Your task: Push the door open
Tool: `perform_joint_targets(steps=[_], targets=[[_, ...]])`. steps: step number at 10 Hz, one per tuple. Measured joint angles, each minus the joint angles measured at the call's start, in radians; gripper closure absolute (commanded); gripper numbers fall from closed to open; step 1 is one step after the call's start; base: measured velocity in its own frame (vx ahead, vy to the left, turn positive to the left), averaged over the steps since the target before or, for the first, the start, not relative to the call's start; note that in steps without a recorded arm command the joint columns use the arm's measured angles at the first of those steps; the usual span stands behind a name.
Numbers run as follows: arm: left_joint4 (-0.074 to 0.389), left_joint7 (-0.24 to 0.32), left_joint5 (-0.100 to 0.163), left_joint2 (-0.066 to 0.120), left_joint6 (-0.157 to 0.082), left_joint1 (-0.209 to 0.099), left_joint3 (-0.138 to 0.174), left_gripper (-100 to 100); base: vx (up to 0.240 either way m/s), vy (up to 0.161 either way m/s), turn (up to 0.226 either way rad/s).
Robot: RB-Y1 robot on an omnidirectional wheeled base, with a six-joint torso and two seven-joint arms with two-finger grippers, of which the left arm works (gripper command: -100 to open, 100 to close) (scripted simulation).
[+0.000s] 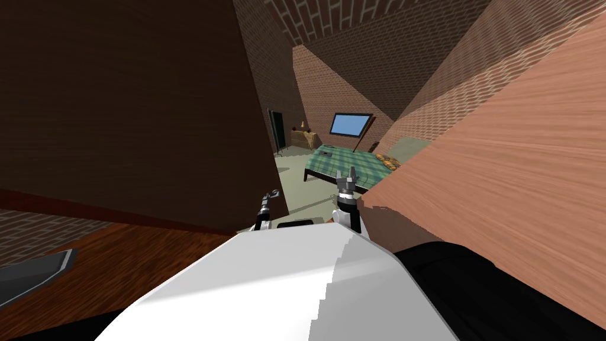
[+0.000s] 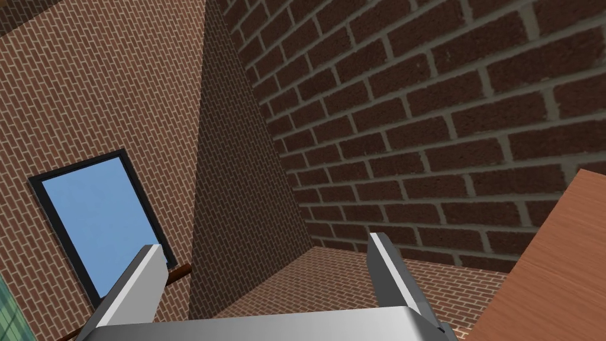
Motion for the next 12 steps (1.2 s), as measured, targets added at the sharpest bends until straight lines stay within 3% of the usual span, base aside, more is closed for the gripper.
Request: perform_joint_targets(steps=[1, 2, 4, 7, 8, 10, 12], targets=[[-0.033, -0.007, 0.002, -0.004, 0.019, 0.016, 0.006, 100, 0.123, -0.032, 0.067], [-0.036, -0.014, 0.005, -0.008, 0.018, 0.017, 0.013, 100, 0.058, 0.013, -0.002], [-0.006, -0.010, 0.011, 0.000, -0.004, -0.002, 0.025, 100, 0.095, -0.017, 0.038], [0.002, -0.031, 0.023, -0.014, -0.001, -0.007, 0.054, 100, 0.148, -0.056, 0.076], [0.030, -0.028, 0.030, -0.010, -0.019, -0.020, 0.065, 100, 0.111, -0.020, 0.024], [0.019, -0.036, 0.036, -0.019, -0.019, -0.016, 0.082, 100, 0.133, -0.048, 0.075], [-0.014, -0.045, 0.042, -0.031, -0.003, 0.006, 0.097, 100, 0.186, -0.080, 0.100]])
